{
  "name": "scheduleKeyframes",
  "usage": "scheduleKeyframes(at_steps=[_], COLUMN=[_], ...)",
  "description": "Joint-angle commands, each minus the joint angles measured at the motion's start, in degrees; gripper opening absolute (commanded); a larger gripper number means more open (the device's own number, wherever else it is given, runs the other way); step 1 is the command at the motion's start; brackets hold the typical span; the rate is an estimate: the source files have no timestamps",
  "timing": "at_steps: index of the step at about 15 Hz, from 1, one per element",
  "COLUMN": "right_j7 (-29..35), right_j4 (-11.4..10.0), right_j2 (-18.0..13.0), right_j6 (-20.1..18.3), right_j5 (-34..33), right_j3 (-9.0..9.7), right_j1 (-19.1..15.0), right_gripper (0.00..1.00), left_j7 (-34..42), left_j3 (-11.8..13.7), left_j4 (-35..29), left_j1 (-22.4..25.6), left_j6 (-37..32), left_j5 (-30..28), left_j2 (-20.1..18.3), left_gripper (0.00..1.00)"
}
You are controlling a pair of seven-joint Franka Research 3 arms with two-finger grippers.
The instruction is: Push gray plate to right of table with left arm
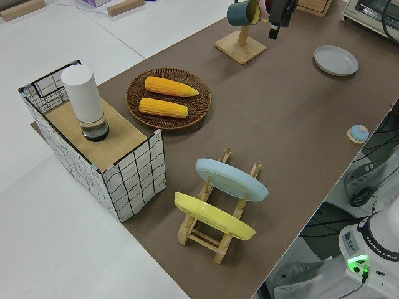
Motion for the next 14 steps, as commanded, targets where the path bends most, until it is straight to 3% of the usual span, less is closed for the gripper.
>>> scheduleKeyframes(at_steps=[1,2,4,5,8,10,14], right_j7=[-0.01,-0.01,0.08,-0.01,-0.01,0.08,0.08], right_j4=[0.22,0.22,0.22,0.22,0.22,0.22,0.22], right_j2=[-0.36,-0.36,-0.36,-0.36,-0.36,-0.36,-0.36], right_j6=[-0.69,-0.78,-0.69,-0.78,-0.69,-0.69,-0.69], right_j5=[0.59,0.59,0.59,0.59,0.59,0.59,0.59], right_j3=[0.76,0.85,0.76,0.76,0.85,0.76,0.85], right_j1=[-1.16,-1.16,-1.16,-1.16,-1.16,-1.16,-1.16], right_gripper=[0.983,0.983,0.983,0.983,0.983,0.983,0.983], left_j7=[9.32,15.36,22.25,22.36,25.51,28.93,32.82], left_j3=[-0.66,2.56,18.32,23.8,24.74,25.87,27.02], left_j4=[0.79,0.7,0.7,0.26,-0.18,-0.09,-0.09], left_j1=[7.3,7.07,-4.38,-9.75,-10.95,-10.78,-11.65], left_j6=[-1.0,-0.91,-0.21,1.71,4.71,7.51,8.59], left_j5=[-0.65,-0.74,-1.7,-3.27,-5.29,-10.02,-9.44], left_j2=[0.16,0.34,0.43,0.51,2.0,2.8,2.71], left_gripper=[0.99,0.99,0.99,0.99,0.99,0.99,1.0])
